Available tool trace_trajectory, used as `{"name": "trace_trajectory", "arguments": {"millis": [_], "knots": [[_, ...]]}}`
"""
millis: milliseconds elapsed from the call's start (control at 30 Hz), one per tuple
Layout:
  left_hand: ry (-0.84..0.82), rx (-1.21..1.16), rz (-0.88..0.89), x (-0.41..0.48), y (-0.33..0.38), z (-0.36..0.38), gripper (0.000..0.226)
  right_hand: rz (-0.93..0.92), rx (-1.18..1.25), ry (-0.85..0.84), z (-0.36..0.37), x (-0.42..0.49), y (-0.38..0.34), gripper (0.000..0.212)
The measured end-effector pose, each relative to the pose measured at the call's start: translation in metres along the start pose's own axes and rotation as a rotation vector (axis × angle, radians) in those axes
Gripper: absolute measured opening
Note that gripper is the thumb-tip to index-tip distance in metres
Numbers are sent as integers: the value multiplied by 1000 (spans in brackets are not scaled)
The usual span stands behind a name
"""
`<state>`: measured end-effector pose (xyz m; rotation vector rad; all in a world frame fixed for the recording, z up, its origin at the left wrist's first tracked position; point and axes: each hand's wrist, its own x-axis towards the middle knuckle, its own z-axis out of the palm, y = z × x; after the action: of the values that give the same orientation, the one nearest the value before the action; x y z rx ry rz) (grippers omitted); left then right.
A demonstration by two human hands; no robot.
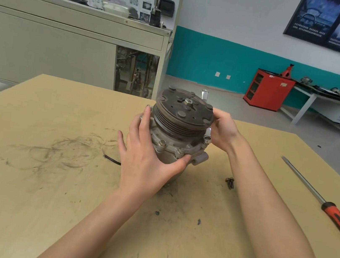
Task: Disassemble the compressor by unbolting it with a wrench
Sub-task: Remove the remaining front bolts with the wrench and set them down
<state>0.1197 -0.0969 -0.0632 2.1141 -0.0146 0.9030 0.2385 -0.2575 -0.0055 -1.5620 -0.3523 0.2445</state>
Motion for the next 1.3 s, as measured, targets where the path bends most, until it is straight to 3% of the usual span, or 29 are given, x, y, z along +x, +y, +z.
{"name": "trace_trajectory", "arguments": {"millis": [167, 300, 500, 667, 833, 1033, 1167, 1233, 1300], "knots": [[-7, -6, 1, -1, 0, 0, 119, -70, 237, 50, -21, -18, -15, 27], [-12, -1, -2, -1, 0, 1, 118, -352, 248, 209, -33, -68, -46, 21], [-10, -2, -7, -1, 1, 0, 117, -861, -293, 670, 17, -114, -27, 10], [5, 14, 0, -1, 1, 0, 117, -1121, -913, 705, 44, -119, 21, 33], [3, 17, 1, -1, 1, 1, 117, -1204, -1107, 770, 52, -126, 33, 41], [3, 9, 2, 0, 1, 1, 117, -1198, -1018, 816, 54, -128, 45, 37], [7, 6, 6, 0, 2, 1, 117, -1224, -998, 741, 42, -129, 53, 27], [6, -1, 1, 0, 2, 1, 117, -1120, -744, 631, 34, -131, 49, 15], [5, -3, -5, 0, 2, 0, 117, -912, -317, 523, 29, -128, 40, 11]]}}
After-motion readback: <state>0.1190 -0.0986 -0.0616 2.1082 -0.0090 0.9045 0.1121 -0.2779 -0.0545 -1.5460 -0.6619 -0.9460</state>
